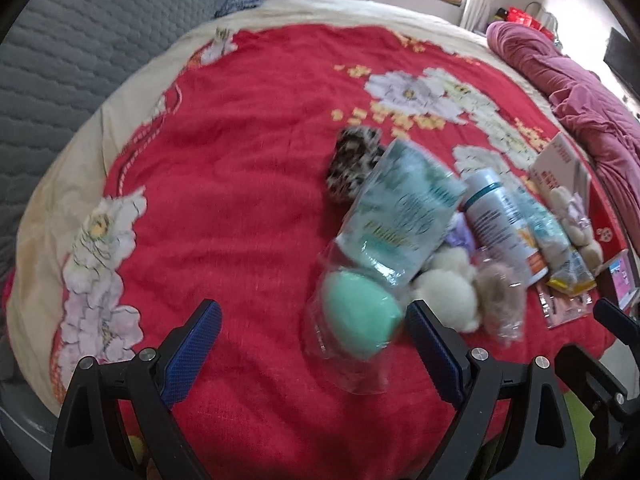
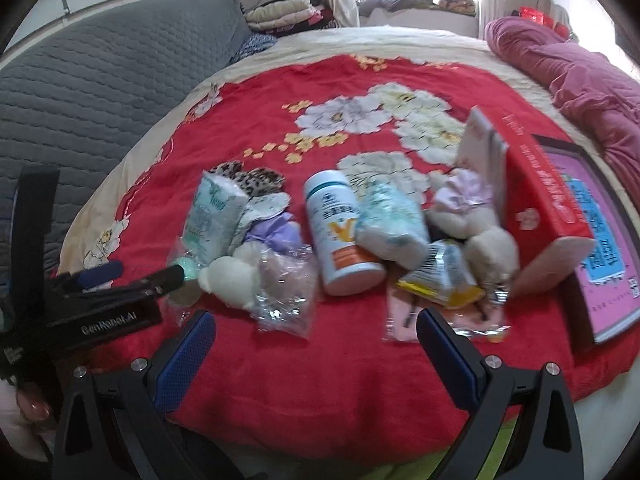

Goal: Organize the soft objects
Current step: 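Grasp the bagged green egg sponge with left tool while right tool grasps the clear pinkish bag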

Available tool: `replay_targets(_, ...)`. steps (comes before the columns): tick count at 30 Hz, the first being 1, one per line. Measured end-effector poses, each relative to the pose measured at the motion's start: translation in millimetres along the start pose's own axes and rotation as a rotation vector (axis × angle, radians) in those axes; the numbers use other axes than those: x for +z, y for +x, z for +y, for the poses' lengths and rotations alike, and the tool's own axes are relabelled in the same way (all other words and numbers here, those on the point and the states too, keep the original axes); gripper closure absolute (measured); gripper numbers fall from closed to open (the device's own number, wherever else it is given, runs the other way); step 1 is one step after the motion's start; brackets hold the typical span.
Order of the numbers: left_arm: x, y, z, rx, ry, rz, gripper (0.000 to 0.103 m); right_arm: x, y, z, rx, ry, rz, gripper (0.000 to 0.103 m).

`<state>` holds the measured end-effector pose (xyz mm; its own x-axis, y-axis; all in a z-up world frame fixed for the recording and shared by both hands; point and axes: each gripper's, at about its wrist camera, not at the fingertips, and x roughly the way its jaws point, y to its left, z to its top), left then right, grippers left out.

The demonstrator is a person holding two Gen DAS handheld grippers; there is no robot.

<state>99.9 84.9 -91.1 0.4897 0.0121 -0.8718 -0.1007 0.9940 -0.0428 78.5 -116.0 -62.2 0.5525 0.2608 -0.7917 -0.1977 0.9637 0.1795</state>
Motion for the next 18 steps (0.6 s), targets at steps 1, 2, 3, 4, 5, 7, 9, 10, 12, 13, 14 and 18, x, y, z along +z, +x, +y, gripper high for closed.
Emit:
replay_targets(1,-1.1,2.2,1.1,-0.013,-0.005,-0.001,0.009,0.6,6.2,2.8,0.003,-0.001,0.013,0.003)
replay_targets(2,-1.6,4.0,2.2,-0.027,-0.007,-0.003,0.009,1.0,10.6,4.5,0.005,0.001,0.025,0.003)
replay_targets(3,-2.2,6.2,2.3,-0.033,-0.005,-0.002,0.009,1.1,14.6,5.9,0.007,0.005,0.035,0.005)
replay_targets(4,-2.7,8.9,1.4,-0.037,0.001,0.002,0.009,1.2,18.5,7.6,0.010,0.008,0.045,0.008)
replay_targets(5,-3.0,10.2,0.4,-0.045,0.005,0.006,0.009,1.2,23.8,9.6,0.015,0.010,0.059,0.008)
replay_targets(7,-5.1,13.6,1.0,-0.067,0.004,0.016,0.009,0.8,29.3,11.7,0.014,0.015,0.073,0.012)
replay_targets(9,-7.0,17.0,4.7,-0.101,-0.014,0.031,0.009,0.6,34.6,12.6,0.012,0.022,0.087,0.016)
replay_targets(10,-7.7,19.8,7.0,-0.120,-0.025,0.036,0.009,0.5,36.9,12.0,0.014,0.029,0.091,0.019)
replay_targets(12,-8.3,24.3,9.9,-0.153,-0.040,0.042,0.009,1.0,42.4,11.1,0.014,0.037,0.107,0.024)
replay_targets(13,-7.3,26.4,10.5,-0.163,-0.047,0.045,0.009,1.4,44.1,10.7,0.013,0.039,0.111,0.025)
replay_targets(14,-7.2,27.8,11.4,-0.174,-0.053,0.045,0.009,1.4,46.5,10.8,0.008,0.040,0.118,0.026)
replay_targets(18,-6.8,30.9,12.7,-0.221,-0.061,0.042,0.014,2.4,51.5,10.6,0.003,0.046,0.118,0.032)
